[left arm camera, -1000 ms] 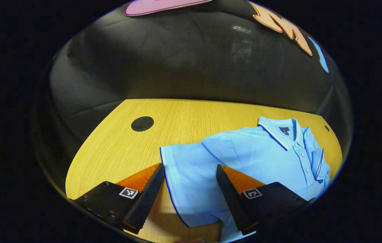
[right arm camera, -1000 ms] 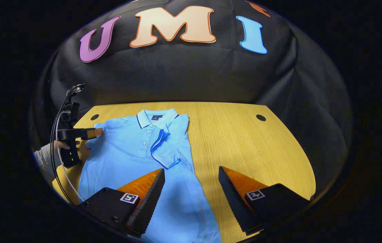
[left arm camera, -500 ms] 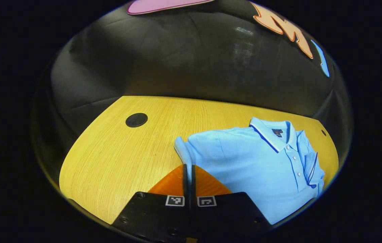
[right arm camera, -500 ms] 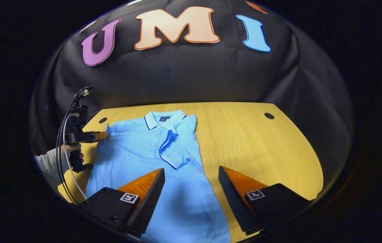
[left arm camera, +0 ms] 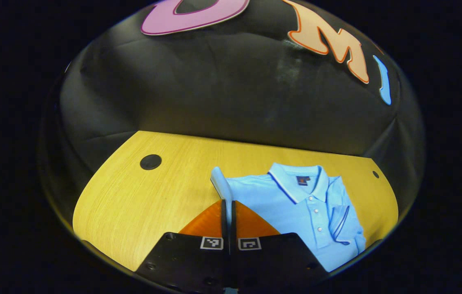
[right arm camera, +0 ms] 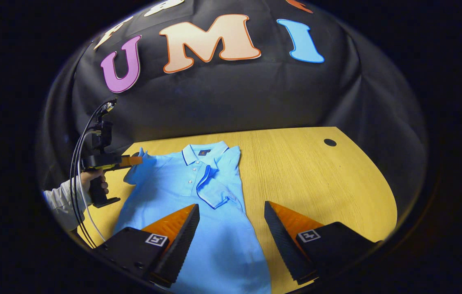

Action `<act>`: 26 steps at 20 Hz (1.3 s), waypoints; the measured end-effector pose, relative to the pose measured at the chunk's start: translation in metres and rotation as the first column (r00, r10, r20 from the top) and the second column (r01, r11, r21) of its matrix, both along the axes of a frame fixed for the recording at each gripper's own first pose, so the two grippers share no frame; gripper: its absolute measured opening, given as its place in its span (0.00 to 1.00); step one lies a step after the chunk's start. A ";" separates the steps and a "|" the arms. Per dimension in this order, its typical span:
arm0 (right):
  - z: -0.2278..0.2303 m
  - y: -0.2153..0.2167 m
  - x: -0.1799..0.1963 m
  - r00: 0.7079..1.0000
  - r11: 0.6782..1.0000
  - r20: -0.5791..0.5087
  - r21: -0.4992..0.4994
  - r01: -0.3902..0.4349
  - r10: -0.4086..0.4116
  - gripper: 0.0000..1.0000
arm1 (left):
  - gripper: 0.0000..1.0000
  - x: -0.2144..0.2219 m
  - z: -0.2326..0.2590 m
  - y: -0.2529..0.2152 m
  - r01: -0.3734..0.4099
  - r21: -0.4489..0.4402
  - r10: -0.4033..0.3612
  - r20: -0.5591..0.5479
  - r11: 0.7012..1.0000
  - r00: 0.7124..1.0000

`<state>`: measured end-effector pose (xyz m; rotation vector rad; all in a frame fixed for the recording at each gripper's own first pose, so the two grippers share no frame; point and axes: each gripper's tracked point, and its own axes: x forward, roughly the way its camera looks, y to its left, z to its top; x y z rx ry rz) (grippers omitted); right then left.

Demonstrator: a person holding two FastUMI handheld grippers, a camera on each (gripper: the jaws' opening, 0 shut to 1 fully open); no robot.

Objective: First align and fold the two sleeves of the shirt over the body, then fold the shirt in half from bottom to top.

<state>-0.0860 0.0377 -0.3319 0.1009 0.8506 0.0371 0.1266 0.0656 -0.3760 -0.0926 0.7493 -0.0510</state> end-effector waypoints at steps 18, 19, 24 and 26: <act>0.008 -0.118 -0.005 1.000 0.999 0.020 0.038 0.017 -0.018 0.99 | 0.28 -0.037 -0.028 -0.150 0.140 -0.008 -0.140 -0.076 0.990 0.987; 0.012 -0.121 -0.001 0.999 0.999 0.034 0.043 -0.003 0.001 0.95 | 0.48 -0.044 -0.015 -0.147 0.130 -0.003 -0.130 -0.050 0.991 0.990; 0.033 -0.119 0.011 0.992 0.993 0.107 0.094 -0.076 0.066 0.99 | 0.86 -0.078 0.068 -0.122 0.048 0.038 -0.052 0.102 0.998 0.993; 0.043 -0.115 0.007 0.989 0.992 0.129 0.095 -0.081 0.069 0.99 | 0.87 -0.097 0.093 -0.109 0.033 0.055 -0.040 0.138 0.998 0.990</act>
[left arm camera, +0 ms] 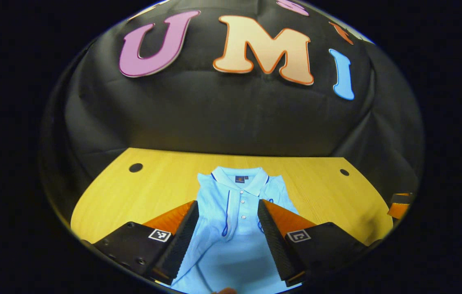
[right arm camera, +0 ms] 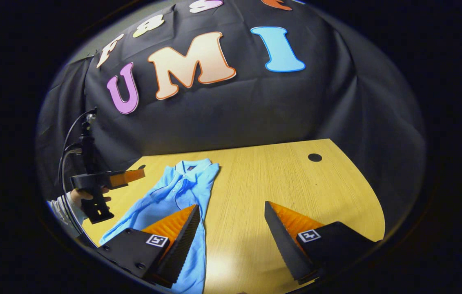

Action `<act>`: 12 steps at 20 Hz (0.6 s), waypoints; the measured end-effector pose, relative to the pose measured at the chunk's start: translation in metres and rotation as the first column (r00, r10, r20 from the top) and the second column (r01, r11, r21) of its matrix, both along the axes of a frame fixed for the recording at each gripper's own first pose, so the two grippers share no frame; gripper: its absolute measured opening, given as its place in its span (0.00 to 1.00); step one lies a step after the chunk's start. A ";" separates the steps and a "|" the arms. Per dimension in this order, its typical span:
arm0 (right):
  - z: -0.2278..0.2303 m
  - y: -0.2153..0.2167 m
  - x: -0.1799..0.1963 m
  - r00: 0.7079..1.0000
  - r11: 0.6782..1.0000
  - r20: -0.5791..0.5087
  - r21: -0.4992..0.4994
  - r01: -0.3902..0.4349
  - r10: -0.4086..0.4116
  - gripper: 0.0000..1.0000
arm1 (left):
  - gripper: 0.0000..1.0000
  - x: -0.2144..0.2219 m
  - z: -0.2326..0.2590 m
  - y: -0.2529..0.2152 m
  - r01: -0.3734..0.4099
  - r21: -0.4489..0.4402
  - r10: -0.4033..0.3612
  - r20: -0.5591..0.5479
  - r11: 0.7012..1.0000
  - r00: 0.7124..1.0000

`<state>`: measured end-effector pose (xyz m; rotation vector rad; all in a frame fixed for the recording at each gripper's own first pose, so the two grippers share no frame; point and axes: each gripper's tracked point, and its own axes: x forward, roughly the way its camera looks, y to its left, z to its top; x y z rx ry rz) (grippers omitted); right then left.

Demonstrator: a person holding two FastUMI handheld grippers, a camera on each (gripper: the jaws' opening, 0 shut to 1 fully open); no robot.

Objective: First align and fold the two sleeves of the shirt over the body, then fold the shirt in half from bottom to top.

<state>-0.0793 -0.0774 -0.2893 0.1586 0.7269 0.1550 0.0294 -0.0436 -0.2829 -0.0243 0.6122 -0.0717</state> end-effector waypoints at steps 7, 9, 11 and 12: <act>0.039 0.045 -0.051 0.997 0.999 0.059 -0.030 -0.043 0.045 0.99 | 0.87 -0.106 0.043 0.035 0.051 0.000 -0.051 0.019 0.999 0.999; 0.044 0.063 -0.077 0.997 0.999 0.064 -0.021 -0.049 0.051 0.99 | 0.87 -0.138 0.044 0.044 0.075 -0.011 -0.074 0.011 0.997 0.997; 0.040 0.074 -0.107 0.997 0.998 0.040 -0.035 -0.061 0.062 0.99 | 0.87 -0.171 0.038 0.054 0.095 -0.004 -0.095 -0.019 0.995 0.995; 0.040 0.082 -0.121 0.997 0.997 0.032 -0.035 -0.073 0.074 0.99 | 0.87 -0.184 0.036 0.061 0.096 0.003 -0.096 -0.031 0.995 0.995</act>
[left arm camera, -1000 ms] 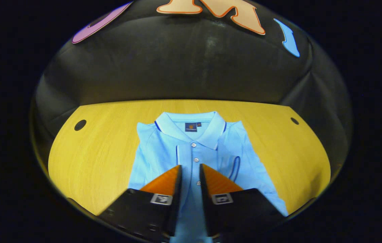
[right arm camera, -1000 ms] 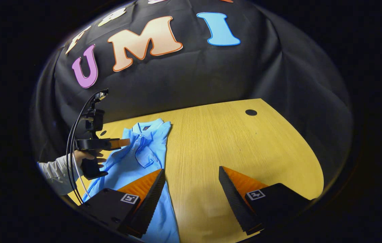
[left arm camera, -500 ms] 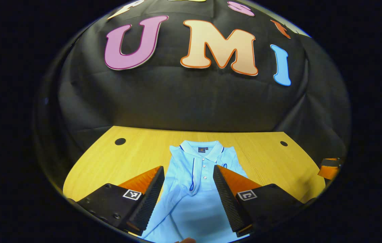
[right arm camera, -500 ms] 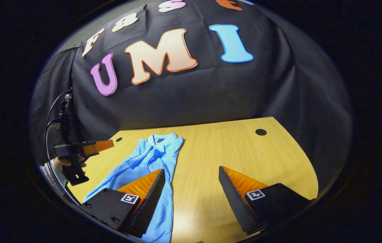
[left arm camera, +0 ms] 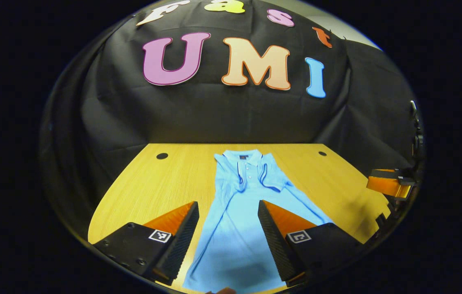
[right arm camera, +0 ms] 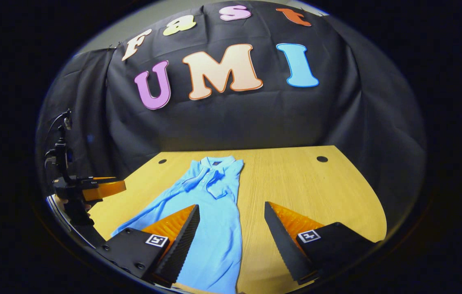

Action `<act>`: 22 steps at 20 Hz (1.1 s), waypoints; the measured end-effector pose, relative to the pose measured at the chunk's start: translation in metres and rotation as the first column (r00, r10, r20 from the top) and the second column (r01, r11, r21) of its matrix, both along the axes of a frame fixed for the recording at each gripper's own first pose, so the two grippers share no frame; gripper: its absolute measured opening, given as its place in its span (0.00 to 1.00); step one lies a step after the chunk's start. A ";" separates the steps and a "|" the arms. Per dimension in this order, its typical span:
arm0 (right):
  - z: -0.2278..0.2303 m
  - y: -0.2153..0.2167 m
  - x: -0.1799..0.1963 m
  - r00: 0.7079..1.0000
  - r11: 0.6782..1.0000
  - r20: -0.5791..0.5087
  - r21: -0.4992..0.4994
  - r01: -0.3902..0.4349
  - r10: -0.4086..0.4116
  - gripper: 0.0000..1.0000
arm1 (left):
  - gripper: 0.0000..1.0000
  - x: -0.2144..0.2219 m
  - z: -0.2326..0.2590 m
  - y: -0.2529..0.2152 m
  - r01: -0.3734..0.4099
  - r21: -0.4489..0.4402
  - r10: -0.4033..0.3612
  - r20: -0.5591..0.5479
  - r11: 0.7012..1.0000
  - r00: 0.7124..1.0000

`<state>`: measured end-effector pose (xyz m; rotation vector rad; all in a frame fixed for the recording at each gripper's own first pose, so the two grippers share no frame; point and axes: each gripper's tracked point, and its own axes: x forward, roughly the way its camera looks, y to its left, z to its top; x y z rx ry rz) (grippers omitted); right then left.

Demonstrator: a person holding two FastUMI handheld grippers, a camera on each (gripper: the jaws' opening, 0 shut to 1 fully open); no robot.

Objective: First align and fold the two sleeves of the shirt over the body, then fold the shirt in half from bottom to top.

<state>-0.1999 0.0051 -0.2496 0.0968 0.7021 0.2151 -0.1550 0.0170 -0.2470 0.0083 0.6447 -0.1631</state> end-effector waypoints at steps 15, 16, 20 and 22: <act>-0.079 0.015 -0.133 0.983 0.990 -0.178 -0.142 0.021 -0.047 0.99 | 0.96 -0.122 -0.084 0.031 0.029 0.064 -0.018 -0.159 0.998 0.987; -0.085 0.017 -0.138 0.980 0.989 -0.192 -0.143 0.020 -0.048 0.99 | 0.95 -0.126 -0.092 0.030 0.035 0.067 -0.023 -0.173 0.997 0.985; -0.107 0.015 -0.156 0.970 0.983 -0.231 -0.182 0.029 -0.071 0.99 | 0.96 -0.139 -0.117 0.035 0.046 0.090 -0.026 -0.212 0.995 0.977; -0.116 0.010 -0.158 0.968 0.977 -0.230 -0.208 0.046 -0.095 0.94 | 0.95 -0.147 -0.124 0.037 0.036 0.085 -0.016 -0.225 0.996 0.974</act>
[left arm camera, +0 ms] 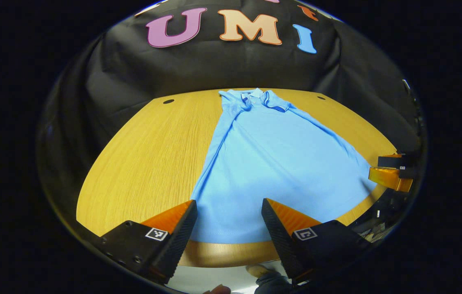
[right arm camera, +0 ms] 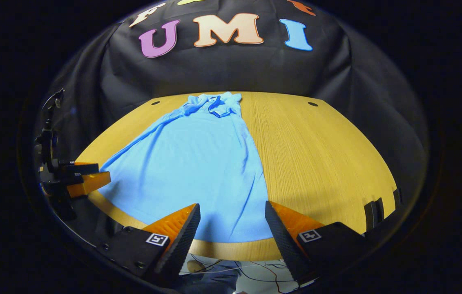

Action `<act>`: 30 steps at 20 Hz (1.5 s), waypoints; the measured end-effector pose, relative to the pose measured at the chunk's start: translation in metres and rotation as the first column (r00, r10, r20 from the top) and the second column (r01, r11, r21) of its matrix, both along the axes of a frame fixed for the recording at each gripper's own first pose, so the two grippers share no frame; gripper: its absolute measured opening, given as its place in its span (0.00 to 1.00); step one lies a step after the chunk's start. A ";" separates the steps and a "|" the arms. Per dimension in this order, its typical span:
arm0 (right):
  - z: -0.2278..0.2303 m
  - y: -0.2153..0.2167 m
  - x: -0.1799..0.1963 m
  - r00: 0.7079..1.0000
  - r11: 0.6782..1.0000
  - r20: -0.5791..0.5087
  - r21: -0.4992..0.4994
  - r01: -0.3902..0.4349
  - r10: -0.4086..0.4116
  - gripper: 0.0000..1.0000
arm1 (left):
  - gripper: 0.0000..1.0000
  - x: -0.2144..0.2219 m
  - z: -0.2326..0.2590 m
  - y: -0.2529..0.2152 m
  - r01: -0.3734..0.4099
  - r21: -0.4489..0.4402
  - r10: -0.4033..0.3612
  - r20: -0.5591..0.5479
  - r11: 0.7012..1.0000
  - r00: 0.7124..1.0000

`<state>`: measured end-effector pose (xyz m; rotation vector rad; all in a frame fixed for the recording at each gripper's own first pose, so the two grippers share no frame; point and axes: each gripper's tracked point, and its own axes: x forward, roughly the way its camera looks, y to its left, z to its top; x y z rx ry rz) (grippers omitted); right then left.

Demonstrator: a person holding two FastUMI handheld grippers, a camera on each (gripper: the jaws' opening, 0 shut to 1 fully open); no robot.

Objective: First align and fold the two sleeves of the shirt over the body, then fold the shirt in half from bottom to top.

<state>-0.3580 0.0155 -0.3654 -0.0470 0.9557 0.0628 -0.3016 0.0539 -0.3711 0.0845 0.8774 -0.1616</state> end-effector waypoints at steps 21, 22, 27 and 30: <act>-0.015 0.031 -0.014 0.999 0.998 -0.036 0.057 -0.009 0.011 0.03 | 0.00 -0.007 -0.010 -0.032 0.046 -0.079 -0.045 0.006 0.996 0.999; -0.010 0.034 -0.010 0.999 0.998 -0.031 0.066 -0.011 0.013 0.03 | 0.00 -0.005 -0.009 -0.034 0.046 -0.085 -0.047 -0.004 0.995 0.999; 0.033 0.046 0.024 0.998 0.995 0.068 0.092 -0.024 0.017 0.03 | 0.00 0.025 0.035 -0.037 0.049 -0.145 -0.039 0.071 0.988 0.997; 0.065 0.051 0.059 0.989 0.993 0.147 0.114 -0.022 0.005 0.03 | 0.00 0.053 0.063 -0.035 0.047 -0.170 -0.026 0.123 0.984 0.992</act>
